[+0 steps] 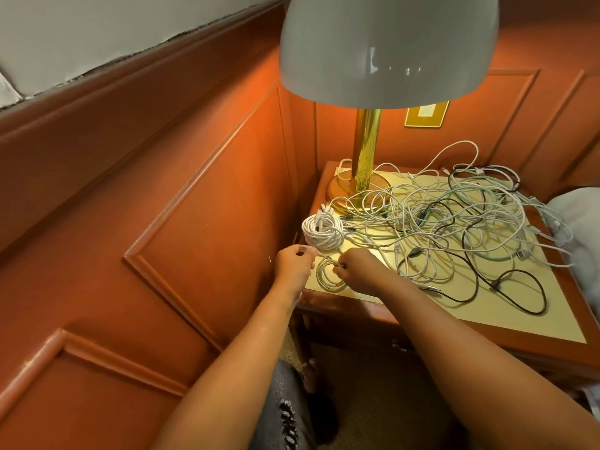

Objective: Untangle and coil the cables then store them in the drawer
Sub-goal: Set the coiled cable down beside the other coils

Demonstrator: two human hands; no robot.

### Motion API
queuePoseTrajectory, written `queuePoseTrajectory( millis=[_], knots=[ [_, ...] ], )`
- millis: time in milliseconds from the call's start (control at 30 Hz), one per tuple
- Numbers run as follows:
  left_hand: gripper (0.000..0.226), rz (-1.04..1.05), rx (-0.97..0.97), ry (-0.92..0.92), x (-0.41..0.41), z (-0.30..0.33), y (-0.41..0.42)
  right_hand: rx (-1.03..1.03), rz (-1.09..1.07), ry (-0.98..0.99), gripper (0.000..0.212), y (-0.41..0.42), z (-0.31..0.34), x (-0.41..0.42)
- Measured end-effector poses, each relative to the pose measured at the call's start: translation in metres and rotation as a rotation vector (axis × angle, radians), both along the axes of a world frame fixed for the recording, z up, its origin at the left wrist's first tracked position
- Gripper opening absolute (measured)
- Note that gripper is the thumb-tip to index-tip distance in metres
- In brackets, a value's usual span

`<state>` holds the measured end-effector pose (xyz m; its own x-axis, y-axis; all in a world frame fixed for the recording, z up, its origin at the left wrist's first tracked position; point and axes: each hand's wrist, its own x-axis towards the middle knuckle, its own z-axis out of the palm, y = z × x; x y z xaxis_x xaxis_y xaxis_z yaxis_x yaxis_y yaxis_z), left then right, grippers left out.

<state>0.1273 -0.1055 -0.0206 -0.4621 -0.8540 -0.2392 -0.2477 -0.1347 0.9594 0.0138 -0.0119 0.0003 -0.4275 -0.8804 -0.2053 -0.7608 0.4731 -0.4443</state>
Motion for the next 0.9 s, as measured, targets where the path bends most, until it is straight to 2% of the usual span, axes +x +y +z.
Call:
queuePoseTrajectory(
  millis=[133,200,300,367,400,433,500,600,667,800,900],
  knots=[
    [0.006,0.016,-0.191,0.036,0.0,0.008,0.006,0.055,0.0,0.105,0.023,-0.005,-0.001,0.004],
    [0.015,-0.065,-0.314,0.034,0.001,0.011,0.009,0.095,0.003,0.123,0.021,-0.003,-0.001,0.004],
    [0.018,-0.152,-0.36,-0.012,0.004,0.009,0.012,0.112,-0.004,0.127,0.023,-0.001,-0.004,0.004],
    [0.004,-0.069,-0.309,-0.039,0.006,0.005,0.011,0.094,-0.018,0.099,0.032,0.0,-0.005,0.003],
    [0.011,-0.021,-0.237,-0.057,0.007,0.002,0.01,0.079,-0.022,0.088,0.037,0.001,-0.005,0.002],
    [0.028,0.001,-0.141,-0.089,0.009,0.002,0.011,0.061,-0.026,0.079,0.04,0.001,-0.004,0.001],
    [0.054,-0.053,0.032,-0.136,0.01,0.007,0.017,0.011,-0.044,0.06,0.036,0.003,-0.002,0.0],
    [0.042,-0.187,0.168,-0.055,0.007,0.019,0.032,-0.07,-0.074,0.055,0.023,0.008,0.001,0.006],
    [0.032,-0.194,0.195,-0.016,0.004,0.022,0.038,-0.117,-0.087,0.051,0.021,0.012,0.001,0.012],
    [0.016,-0.175,0.154,0.027,0.006,0.022,0.046,-0.278,-0.164,-0.031,0.029,0.035,0.004,0.015],
    [0.021,-0.18,0.189,0.13,0.01,0.023,0.057,-0.396,-0.204,-0.185,0.033,0.063,0.012,0.018]
  ],
)
